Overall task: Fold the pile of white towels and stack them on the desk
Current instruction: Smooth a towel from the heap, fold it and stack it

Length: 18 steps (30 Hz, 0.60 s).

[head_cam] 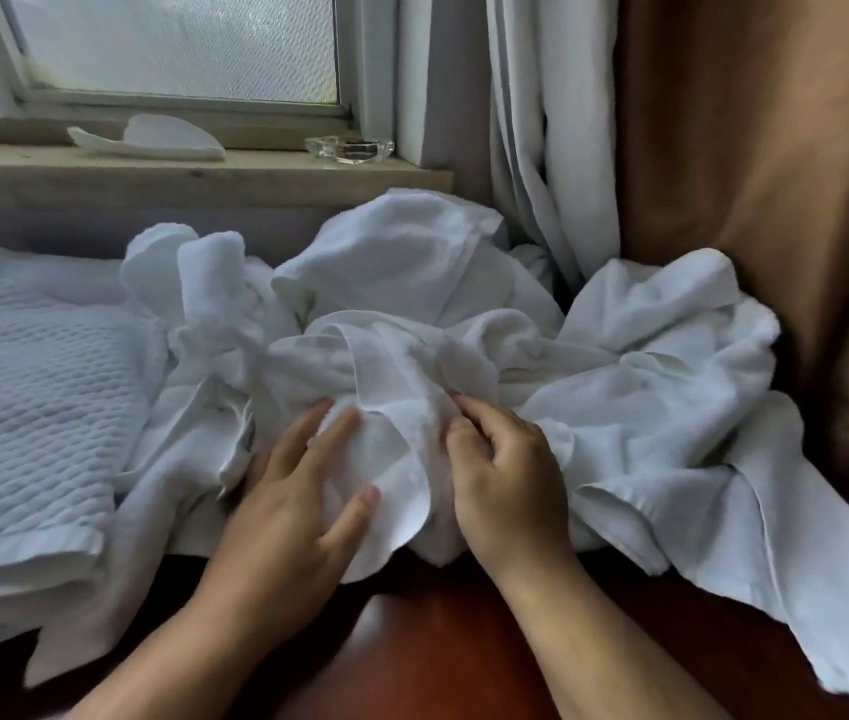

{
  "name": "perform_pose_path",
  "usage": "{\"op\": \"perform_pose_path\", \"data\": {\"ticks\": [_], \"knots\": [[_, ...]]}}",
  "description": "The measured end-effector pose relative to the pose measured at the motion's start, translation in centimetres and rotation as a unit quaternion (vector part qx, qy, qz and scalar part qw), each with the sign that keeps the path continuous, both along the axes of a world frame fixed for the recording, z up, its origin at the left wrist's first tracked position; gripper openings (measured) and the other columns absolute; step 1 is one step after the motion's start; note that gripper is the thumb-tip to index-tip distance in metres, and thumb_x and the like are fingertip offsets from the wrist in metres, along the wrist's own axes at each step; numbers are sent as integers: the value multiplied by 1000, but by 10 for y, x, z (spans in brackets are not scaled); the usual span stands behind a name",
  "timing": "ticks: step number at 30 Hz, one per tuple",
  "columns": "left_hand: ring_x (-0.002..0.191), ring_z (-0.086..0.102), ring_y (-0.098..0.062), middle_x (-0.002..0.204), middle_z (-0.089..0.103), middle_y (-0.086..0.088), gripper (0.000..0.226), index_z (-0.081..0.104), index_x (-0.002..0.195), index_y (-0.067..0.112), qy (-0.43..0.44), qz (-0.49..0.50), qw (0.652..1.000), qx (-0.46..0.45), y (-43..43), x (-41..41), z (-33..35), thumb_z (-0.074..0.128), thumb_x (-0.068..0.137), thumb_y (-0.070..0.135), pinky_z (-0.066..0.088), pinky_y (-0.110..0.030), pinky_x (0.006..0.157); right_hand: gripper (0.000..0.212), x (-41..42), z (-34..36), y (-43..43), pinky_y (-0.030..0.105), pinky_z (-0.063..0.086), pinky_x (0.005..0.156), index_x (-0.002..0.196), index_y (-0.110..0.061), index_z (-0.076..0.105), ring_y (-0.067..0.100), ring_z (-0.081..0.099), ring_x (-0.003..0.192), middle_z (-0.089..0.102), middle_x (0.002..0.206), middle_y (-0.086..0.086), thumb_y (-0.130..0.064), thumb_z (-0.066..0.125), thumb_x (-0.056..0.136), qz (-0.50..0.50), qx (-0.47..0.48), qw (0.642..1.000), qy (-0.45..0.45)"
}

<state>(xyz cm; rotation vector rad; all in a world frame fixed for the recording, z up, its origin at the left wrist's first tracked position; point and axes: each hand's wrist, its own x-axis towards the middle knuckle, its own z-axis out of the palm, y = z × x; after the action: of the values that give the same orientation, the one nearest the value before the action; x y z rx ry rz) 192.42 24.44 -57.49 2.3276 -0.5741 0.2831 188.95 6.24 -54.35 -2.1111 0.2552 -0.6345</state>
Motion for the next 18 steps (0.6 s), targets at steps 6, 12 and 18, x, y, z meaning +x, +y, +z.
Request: {"op": "perform_pose_path", "data": {"ticks": [6,12,18], "knots": [[151,15,-8,164,9,23,81,18,157,46,11,-7,1000,-1,0,-1,2,40,83,72,17,-28,120,32,2,2,-2,14,44,99,125,-25,72,-5,57,115,71,121,-15,-27,54,99,-13,71,997,-21],[152,7,-20,166,-10,15,130,-5,158,40,32,-12,995,94,-5,-7,4,48,53,94,17,-40,123,31,1,2,-12,29,49,105,123,-27,73,-2,60,117,72,118,-18,-28,54,99,9,81,997,-4],[144,22,-34,165,13,-6,104,20,157,39,-140,-16,985,100,-12,-12,9,81,73,47,32,-55,113,27,-16,6,-24,16,50,89,111,-28,75,-3,62,105,73,106,-19,-30,53,96,-24,39,997,-65]]}}
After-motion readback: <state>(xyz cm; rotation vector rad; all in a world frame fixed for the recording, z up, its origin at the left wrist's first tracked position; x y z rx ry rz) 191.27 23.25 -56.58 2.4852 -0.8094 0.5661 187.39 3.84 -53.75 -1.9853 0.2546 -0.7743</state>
